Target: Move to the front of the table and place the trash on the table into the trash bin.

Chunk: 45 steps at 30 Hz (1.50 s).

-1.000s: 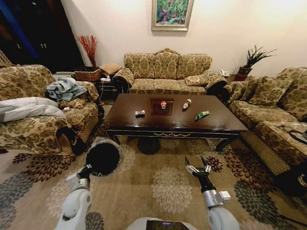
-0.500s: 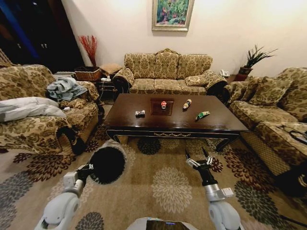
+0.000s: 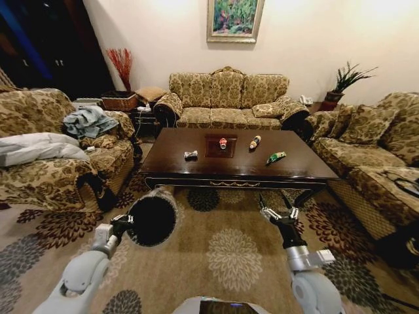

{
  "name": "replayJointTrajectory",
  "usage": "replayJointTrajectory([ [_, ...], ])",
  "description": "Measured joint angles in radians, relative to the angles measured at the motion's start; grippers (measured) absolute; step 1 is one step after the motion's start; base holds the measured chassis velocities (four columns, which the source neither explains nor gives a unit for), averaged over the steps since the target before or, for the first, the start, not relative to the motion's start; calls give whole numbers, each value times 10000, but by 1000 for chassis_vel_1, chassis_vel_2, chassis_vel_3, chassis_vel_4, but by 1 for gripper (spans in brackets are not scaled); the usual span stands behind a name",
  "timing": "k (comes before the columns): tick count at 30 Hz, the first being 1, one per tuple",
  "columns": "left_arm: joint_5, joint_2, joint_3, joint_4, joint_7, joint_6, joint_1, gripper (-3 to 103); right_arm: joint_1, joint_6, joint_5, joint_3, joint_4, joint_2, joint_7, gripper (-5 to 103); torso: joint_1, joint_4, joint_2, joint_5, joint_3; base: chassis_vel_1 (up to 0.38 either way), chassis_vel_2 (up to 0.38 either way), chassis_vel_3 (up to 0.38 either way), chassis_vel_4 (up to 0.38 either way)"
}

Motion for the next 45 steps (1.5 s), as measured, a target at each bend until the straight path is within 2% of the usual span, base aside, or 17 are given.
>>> replayJointTrajectory([
  [4, -317, 365, -118, 263, 19, 115, -165, 2, 71, -76, 3, -31, -110, 48, 0, 100, 0, 1, 0, 1, 0, -123, 136, 103, -135],
  [19, -529, 521, -607, 26, -28, 242, -699, 2, 257, -273, 75, -161, -157, 91, 0, 100, 5, -2, -2, -3, 3, -265, 264, 259, -257],
  [21, -583, 609, -1212, -470, 87, 327, -685, 2, 310, -313, 360, -261, -138, 78, -64, 100, 7, 2, -3, 1, 4, -296, 300, 295, -301],
  [22, -583, 609, -1212, -470, 87, 327, -685, 2, 310, -313, 360, -261, -138, 78, -64, 100, 7, 2, -3, 1, 4, -301, 308, 300, -302],
  [24, -769, 790, -1983, -1085, 230, 513, -723, 2, 364, -548, 511, -313, -99, 0, -127, 100, 6, -2, -2, 8, 2, -292, 282, 277, -277],
  [25, -933, 901, -2209, -1266, 260, 600, -794, 2, 448, -686, 547, -335, -145, -48, -170, 100, 6, -4, -2, -2, 2, -221, 210, 270, -189],
  [28, -1329, 1205, -2506, -1479, 275, 854, -1138, 2, 1004, -1006, 623, -479, -567, -189, -186, 100, 11, -2, -3, 0, 3, -198, 165, 189, -167],
  [31, -1523, 1433, -2440, -1434, 255, 1077, -1621, 2, 1802, -1420, 872, -896, -1153, -374, 160, 100, 14, -1, -5, 3, 6, -66, 65, 52, -55],
  [36, -1576, 1498, -2170, -1336, 205, 1162, -1915, 2, 2409, -1502, 817, -1450, -1532, -386, 754, 100, -8, 1, 0, -2, -3, 0, 0, 0, 0],
  [40, -1547, 1427, -1944, -1237, 188, 1163, -1960, 2, 2367, -1619, 528, -1548, -1519, -275, 760, 100, -10, 4, 1, -5, -4, 0, 0, 0, 0],
  [42, -1511, 1405, -1770, -1100, 186, 1163, -2102, 2, 2357, -1693, 171, -1516, -1538, -215, 698, 100, -5, 1, 1, -5, -2, 0, 0, 0, 0],
  [45, -1514, 1405, -1657, -1001, 189, 1155, -2231, 2, 2409, -1770, 143, -1579, -1544, -168, 731, 100, 4, -4, -1, -1, 2, 0, 0, 0, 0],
])
